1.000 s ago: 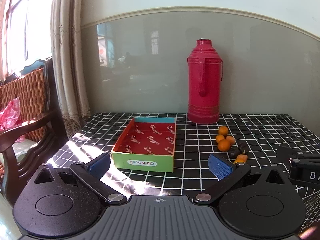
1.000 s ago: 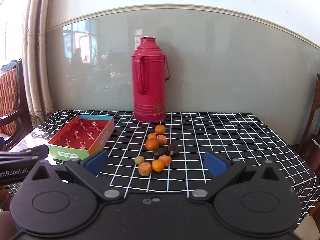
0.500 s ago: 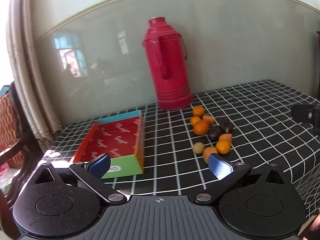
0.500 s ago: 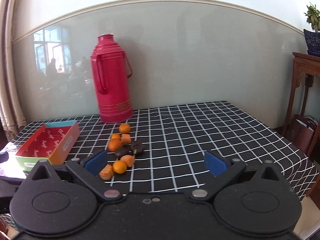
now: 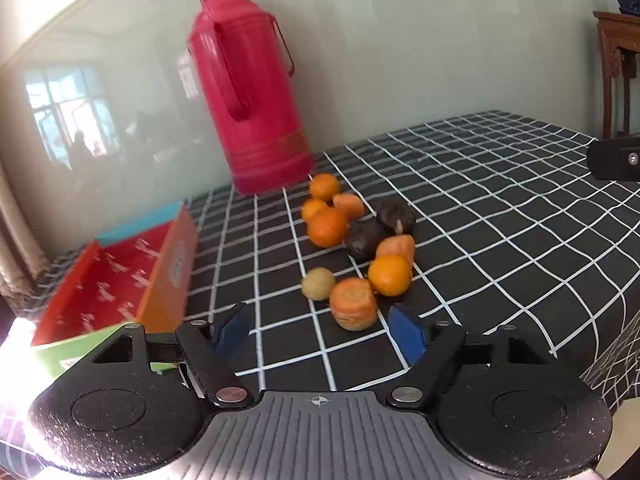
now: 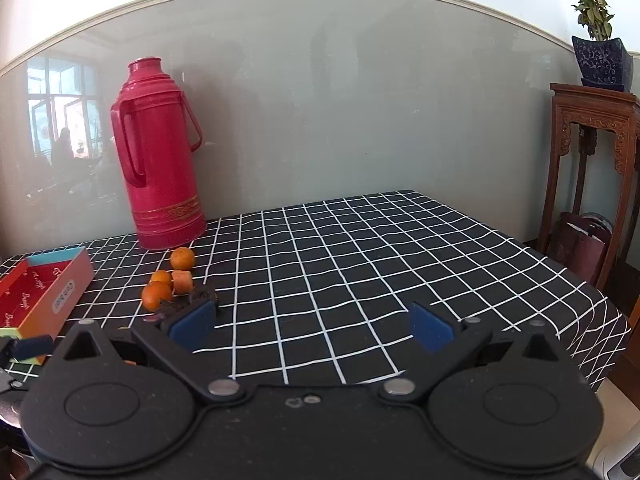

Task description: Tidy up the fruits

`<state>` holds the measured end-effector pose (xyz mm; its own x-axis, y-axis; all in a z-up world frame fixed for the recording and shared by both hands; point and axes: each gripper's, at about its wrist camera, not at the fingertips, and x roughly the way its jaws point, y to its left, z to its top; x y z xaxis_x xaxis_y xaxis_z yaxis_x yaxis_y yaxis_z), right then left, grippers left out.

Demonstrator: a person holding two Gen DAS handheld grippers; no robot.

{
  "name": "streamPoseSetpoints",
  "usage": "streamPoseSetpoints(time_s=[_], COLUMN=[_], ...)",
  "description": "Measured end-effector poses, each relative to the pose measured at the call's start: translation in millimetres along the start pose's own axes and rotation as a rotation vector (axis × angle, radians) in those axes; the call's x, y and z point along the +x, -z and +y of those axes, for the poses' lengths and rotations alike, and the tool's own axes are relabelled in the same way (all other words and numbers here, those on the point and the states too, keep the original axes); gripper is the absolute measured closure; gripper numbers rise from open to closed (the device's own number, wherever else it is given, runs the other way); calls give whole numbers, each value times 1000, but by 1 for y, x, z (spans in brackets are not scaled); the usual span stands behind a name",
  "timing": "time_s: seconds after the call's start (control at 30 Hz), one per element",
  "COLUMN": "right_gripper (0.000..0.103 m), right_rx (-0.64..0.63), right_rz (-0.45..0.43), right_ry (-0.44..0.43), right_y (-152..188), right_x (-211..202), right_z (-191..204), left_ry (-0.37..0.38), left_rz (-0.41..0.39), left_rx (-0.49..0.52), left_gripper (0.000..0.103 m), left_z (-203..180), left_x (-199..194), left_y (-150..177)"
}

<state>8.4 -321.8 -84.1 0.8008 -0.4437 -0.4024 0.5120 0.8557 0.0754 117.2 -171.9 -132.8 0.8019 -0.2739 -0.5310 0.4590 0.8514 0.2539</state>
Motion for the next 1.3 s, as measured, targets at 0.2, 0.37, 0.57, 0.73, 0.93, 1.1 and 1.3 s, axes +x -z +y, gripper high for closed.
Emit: streamPoseSetpoints(time_s=[0.2, 0.37, 0.57, 0.73, 0.93, 1.1, 1.3], right_gripper=[6, 6, 6, 6, 6, 6, 6], right_rx=[4, 23, 13, 21, 18, 7, -1], right_rz=[-28, -10, 12, 15, 19, 26, 48], right_ry=[2, -6, -14, -17, -26, -54, -106], right_y=[7, 10, 15, 17, 19, 20, 23], right_x=[9, 18, 27, 28, 30, 32, 37], right_z=[-1, 0, 5, 4, 8, 20, 40], left_ry=[20, 50, 72, 67, -14, -148, -334], left_rz=[7, 38, 29, 5, -76, -137, -110], left_rx=[-6, -33, -69, -62, -63, -119, -200], left_gripper=[38, 49, 70, 70, 71, 72, 72], left_z=[-6, -7, -9, -9, 5, 49, 122], left_x=[24, 42, 48, 46, 31, 17, 27], left_y=[2, 2, 0, 6, 3, -10, -9])
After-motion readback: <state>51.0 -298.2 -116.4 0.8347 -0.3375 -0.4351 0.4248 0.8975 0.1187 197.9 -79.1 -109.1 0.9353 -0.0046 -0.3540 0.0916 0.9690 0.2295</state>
